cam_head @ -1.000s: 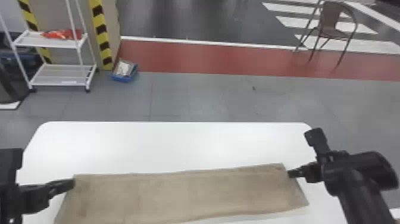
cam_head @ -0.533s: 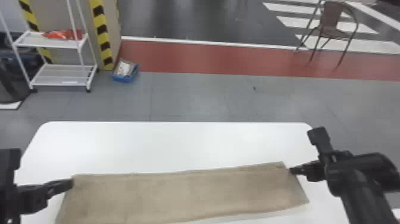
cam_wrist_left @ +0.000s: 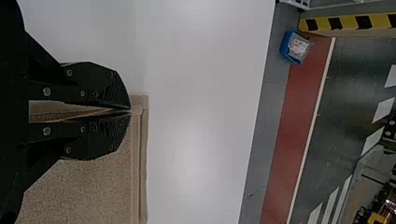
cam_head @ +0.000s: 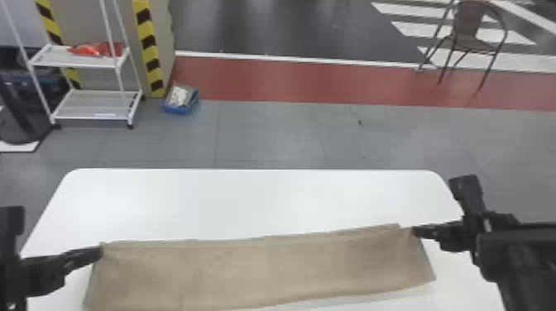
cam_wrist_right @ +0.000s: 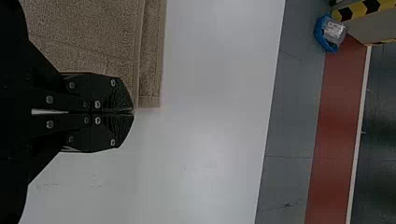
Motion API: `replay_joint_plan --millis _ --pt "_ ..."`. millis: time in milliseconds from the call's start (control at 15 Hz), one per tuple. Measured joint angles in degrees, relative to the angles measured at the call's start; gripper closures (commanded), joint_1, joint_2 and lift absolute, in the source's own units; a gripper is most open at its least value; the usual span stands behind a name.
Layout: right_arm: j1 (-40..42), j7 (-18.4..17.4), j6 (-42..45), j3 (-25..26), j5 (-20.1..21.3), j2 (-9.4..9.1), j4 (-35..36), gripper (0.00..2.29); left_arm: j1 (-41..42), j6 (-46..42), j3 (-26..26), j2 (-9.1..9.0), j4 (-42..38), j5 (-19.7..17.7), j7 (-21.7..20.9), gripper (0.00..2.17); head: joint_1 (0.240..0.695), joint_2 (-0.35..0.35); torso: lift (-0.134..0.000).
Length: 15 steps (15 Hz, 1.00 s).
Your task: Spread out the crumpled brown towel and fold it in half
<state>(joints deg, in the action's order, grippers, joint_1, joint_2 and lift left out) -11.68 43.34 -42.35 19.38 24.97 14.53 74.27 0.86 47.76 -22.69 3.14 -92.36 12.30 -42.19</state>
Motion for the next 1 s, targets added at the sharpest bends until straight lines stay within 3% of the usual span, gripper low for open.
replay_joint_plan --millis 600,1000 --pt "-2.03 -3.19 -0.52 1.29 -0.59 -0.38 0.13 1.15 -0.35 -0.1 0.11 0.1 0.05 0.09 0.09 1.01 0.695 -0.143 0.0" --pt "-3.79 -5.51 -0.71 -0.83 0.41 -1.0 -3.34 1.15 -1.37 -1.41 1.43 0.04 1.5 0.17 0.43 1.01 0.695 -0.143 0.0"
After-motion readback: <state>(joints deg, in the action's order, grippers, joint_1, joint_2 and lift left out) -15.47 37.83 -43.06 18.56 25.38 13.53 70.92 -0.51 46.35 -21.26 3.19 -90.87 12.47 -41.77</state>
